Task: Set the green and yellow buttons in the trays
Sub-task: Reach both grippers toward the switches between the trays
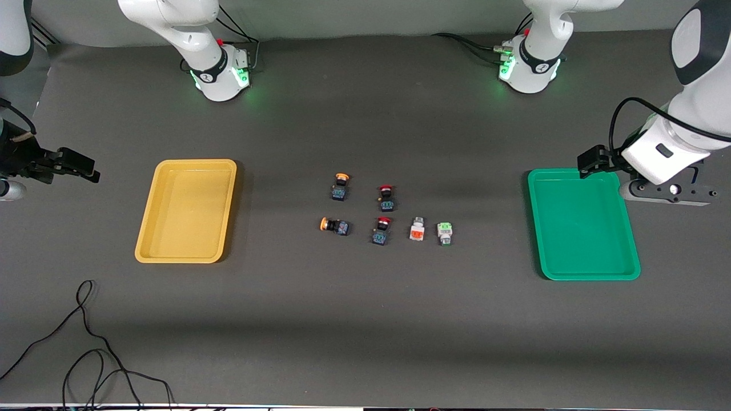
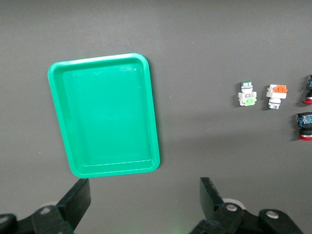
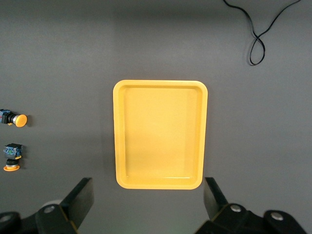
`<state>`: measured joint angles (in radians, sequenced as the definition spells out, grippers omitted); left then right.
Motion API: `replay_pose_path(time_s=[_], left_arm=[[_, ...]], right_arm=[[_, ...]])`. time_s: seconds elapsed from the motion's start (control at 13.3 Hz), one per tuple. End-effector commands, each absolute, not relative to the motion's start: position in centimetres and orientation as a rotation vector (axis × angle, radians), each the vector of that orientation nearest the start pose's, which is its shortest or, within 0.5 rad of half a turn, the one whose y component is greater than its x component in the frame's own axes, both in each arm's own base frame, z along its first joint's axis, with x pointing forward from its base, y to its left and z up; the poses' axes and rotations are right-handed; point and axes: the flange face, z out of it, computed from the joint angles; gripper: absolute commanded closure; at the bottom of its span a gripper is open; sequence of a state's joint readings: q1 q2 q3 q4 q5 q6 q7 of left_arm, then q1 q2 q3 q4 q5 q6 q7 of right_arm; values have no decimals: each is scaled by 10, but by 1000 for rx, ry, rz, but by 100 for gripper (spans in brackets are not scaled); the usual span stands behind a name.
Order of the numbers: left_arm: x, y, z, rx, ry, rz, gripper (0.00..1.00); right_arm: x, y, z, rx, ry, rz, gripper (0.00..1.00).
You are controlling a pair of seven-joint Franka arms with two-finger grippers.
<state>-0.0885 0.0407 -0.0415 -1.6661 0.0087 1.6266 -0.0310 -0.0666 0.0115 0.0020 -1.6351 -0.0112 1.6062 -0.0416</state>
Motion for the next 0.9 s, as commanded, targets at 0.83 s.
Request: replay_pose_path(time_s=[0.83], left_arm=[[558,-74,563,-3129,121,129,0]], right_arm=[[539,1,585,-3158,-36,92,0]])
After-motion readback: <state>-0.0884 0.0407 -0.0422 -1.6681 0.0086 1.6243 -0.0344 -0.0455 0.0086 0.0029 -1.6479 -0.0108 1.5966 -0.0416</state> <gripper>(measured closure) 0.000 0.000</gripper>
